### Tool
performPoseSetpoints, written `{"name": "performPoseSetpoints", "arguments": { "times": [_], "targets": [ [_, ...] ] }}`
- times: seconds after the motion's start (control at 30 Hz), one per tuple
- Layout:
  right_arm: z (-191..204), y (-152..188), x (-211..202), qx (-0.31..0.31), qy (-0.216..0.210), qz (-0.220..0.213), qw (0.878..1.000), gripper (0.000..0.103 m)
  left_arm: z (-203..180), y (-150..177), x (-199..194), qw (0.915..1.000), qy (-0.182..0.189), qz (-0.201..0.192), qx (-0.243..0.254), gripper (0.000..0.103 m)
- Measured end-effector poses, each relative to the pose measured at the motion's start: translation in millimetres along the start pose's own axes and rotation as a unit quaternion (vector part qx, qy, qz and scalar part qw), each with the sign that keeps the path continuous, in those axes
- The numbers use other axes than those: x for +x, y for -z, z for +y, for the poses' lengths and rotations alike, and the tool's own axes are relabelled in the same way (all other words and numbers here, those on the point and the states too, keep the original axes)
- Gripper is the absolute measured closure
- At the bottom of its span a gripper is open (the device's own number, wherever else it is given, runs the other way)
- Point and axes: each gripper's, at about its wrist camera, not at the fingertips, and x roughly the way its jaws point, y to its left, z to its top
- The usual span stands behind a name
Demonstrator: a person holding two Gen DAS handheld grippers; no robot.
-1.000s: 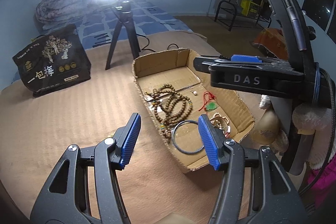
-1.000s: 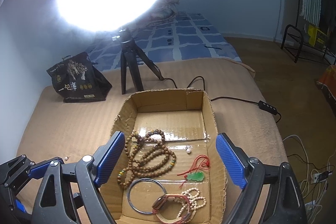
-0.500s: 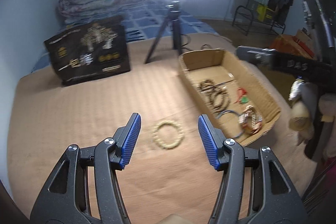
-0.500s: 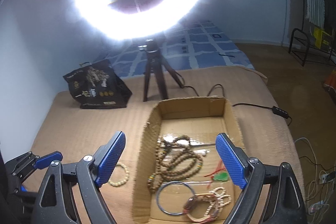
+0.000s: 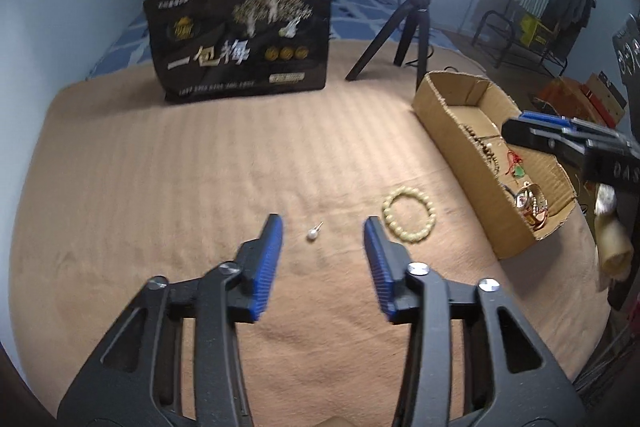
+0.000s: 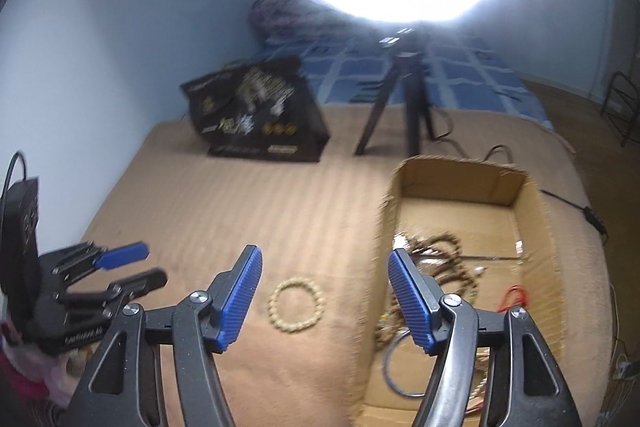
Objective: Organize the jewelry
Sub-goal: 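Move the right tool to the pale yellow bead bracelet and close on it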
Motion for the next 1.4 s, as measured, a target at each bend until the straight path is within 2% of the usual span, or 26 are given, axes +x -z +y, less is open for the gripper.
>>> {"name": "performPoseSetpoints", "arguments": {
  "times": [0.07, 0.17, 0.27, 0.33, 0.67, 1.3, 1.4],
  "targets": [
    [8, 5, 10, -0.008, -0.006, 0.018, 1.000, 0.045, 5, 3, 4, 1.0000, 0.004, 0.007, -0.002, 0.067],
    [21, 14, 23, -0.025, -0.009, 0.038, 0.999, 0.048, 10, 8, 13, 0.9998, 0.011, 0.020, -0.001, 0.073],
    [33, 23, 37, -0.042, -0.010, 0.059, 0.997, 0.051, 11, 12, 23, 0.9994, 0.012, 0.031, 0.003, 0.074],
    [41, 28, 46, -0.054, -0.009, 0.071, 0.996, 0.054, 12, 13, 30, 0.9991, 0.013, 0.040, 0.006, 0.078],
    [47, 39, 77, -0.065, 0.002, 0.105, 0.992, 0.063, 8, 17, 58, 0.9977, 0.027, 0.055, 0.030, 0.080],
    [54, 44, 112, -0.075, 0.015, 0.133, 0.988, 0.067, 3, 11, 91, 0.9965, 0.021, 0.065, 0.049, 0.084],
    [53, 45, 114, -0.076, 0.018, 0.135, 0.988, 0.068, 2, 9, 95, 0.9963, 0.019, 0.066, 0.052, 0.088]
  ]
}}
